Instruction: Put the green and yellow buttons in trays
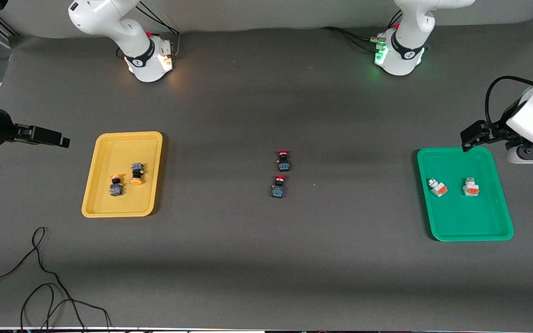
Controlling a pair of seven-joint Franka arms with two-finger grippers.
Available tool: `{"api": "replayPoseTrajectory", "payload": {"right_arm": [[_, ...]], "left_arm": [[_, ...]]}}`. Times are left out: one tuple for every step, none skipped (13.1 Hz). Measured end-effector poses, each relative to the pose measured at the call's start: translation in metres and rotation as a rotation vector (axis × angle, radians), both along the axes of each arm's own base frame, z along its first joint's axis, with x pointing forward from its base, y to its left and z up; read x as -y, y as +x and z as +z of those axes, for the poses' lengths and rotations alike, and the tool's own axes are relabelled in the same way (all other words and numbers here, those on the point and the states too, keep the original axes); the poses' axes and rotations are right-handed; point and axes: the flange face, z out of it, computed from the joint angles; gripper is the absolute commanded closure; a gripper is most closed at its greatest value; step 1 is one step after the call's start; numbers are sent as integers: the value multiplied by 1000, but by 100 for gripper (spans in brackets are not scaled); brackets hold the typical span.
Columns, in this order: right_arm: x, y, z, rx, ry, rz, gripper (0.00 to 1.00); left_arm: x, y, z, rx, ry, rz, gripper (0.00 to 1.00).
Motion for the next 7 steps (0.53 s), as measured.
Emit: {"api": "replayPoseTrajectory", "payload": {"right_arm": [[6, 4, 0, -2, -10, 12, 0], [11, 5, 1, -4, -19, 27, 0], [14, 3, 4, -3, -26, 48, 0], [15, 1, 8, 0, -30, 70, 0], [14, -3, 14, 6, -32, 92, 0], [12, -6, 19, 13, -38, 111, 0], [9, -10, 24, 18, -53, 129, 0]], "left_arm": [[0, 0, 0, 0, -3, 1, 0], [0, 0, 0, 0, -4, 1, 0], [0, 0, 0, 0, -5, 1, 0], [0, 0, 0, 0, -5, 1, 0], [0, 0, 0, 0, -6, 1, 0], [0, 0, 0, 0, -6, 1, 0], [1, 0, 0, 0, -6, 2, 0]]}}
